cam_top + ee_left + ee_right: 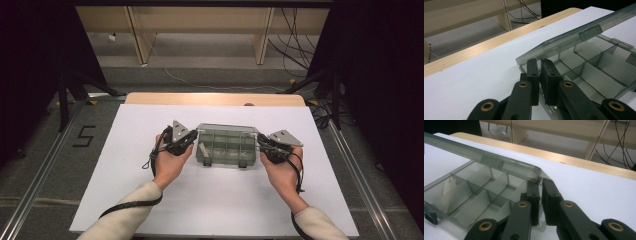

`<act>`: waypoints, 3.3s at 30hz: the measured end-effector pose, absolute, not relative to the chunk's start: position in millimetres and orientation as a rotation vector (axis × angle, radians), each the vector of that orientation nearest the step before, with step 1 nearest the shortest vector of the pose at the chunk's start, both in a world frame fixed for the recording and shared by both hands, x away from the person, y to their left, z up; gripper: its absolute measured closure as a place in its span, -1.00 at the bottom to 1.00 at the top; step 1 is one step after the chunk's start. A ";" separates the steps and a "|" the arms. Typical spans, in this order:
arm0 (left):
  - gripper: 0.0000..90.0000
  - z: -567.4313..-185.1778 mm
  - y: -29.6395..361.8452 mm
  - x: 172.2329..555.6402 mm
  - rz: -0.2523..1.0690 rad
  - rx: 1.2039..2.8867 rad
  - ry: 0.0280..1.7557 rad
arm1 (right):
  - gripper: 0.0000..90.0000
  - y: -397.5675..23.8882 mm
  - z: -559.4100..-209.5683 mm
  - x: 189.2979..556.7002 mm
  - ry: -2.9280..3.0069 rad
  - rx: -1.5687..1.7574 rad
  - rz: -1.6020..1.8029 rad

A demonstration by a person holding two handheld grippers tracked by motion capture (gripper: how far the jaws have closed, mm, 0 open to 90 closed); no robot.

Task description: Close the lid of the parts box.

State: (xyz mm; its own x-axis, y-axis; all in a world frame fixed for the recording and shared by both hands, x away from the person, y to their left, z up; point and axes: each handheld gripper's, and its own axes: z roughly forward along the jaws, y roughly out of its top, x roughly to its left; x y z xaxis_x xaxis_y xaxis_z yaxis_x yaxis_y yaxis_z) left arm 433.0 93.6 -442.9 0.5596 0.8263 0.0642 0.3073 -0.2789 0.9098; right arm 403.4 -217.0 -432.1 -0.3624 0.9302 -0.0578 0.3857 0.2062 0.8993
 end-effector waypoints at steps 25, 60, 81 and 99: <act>0.57 -451.8 93.9 421.5 0.658 1.920 0.908 | 0.42 -223.3 -443.0 395.4 1.934 1.274 1.120; -0.25 -453.0 100.0 414.3 0.686 2.056 0.876 | -0.31 -227.4 -452.4 384.2 2.042 1.273 1.027; -0.22 -431.1 103.2 409.0 0.578 1.985 0.899 | 0.14 -230.8 -432.5 378.2 1.968 1.258 1.192; 0.98 -423.9 91.0 421.3 0.549 2.065 0.916 | 1.00 -213.6 -421.4 390.1 2.055 1.226 1.189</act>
